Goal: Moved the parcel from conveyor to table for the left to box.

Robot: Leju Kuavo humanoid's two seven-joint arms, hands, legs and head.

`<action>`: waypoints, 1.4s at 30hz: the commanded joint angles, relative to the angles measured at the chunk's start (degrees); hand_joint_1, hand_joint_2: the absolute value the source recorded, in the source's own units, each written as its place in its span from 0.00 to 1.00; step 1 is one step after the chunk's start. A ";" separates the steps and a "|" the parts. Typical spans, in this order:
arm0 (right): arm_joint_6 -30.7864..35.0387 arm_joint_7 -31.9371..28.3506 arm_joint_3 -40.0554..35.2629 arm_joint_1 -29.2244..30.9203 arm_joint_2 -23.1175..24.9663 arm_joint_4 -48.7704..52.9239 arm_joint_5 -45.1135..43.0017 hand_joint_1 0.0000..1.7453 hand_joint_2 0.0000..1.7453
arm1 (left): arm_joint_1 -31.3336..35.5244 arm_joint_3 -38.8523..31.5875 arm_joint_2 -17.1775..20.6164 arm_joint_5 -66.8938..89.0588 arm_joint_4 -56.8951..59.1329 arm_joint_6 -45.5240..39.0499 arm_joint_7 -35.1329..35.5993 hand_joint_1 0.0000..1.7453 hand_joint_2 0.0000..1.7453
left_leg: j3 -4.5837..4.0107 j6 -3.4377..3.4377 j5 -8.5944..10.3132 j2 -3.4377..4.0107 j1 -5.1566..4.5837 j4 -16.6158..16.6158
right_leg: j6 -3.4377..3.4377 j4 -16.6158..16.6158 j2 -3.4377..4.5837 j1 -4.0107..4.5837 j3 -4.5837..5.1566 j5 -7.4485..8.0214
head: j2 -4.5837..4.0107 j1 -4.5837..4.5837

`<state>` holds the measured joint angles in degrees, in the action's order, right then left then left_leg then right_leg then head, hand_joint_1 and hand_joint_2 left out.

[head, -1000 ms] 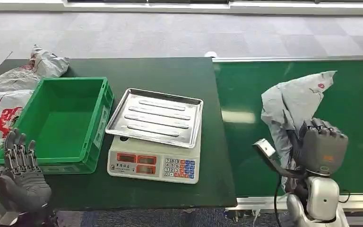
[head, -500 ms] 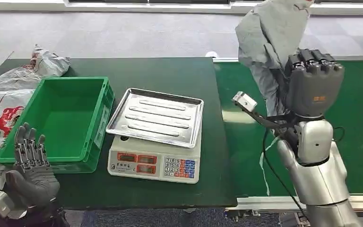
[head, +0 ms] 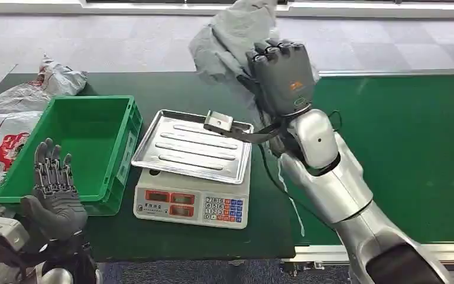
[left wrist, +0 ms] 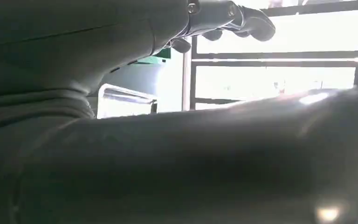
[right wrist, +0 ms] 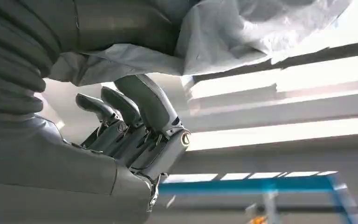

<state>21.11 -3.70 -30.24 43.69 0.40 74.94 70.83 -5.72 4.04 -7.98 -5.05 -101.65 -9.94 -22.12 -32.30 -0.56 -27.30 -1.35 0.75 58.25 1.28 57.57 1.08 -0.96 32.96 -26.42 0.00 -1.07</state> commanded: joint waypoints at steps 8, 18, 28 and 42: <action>-2.43 -7.28 -18.86 -1.85 12.85 -13.14 -15.30 1.00 1.00 | 2.41 -5.72 1.64 -5.40 0.97 -3.18 -2.59 0.00 0.00 | -0.03 0.00 0.00 0.36 0.12 -0.10 | -0.11 -0.02 0.20 0.00 0.16 0.05 | 0.00 -0.02; -1.99 2.07 -15.33 -4.96 11.12 -24.22 -13.07 0.00 1.00 | -0.34 -5.18 2.25 -1.63 -0.54 -3.59 -1.38 0.00 0.00 | 0.01 0.01 0.02 0.04 0.12 -0.12 | -0.08 -0.08 -0.06 -0.01 0.00 0.01 | 0.00 -0.02; -4.93 6.85 -14.14 -5.97 11.27 -22.64 -7.59 0.00 1.00 | 1.10 -5.55 1.12 0.49 -0.46 -3.11 -0.33 0.00 0.00 | -0.10 0.01 0.06 0.08 0.12 -0.11 | -0.17 -0.09 -0.13 0.02 0.14 0.06 | 0.00 -0.02; -4.79 5.99 -0.74 -16.31 10.83 -1.44 -10.79 0.00 0.00 | -0.65 -7.95 -2.59 5.94 -3.09 -0.14 3.00 0.00 0.00 | -0.20 -0.01 0.07 0.05 0.14 -0.05 | -0.18 -0.06 -0.18 0.03 0.23 0.06 | 0.00 -0.02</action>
<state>9.29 12.28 -44.52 35.63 12.83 55.69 77.90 -5.54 -1.38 -8.44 -0.37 -104.74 -11.15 -19.87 -32.45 -0.62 -27.27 -1.28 0.88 58.25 1.16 57.57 1.11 -0.96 33.19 -26.36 0.00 -1.09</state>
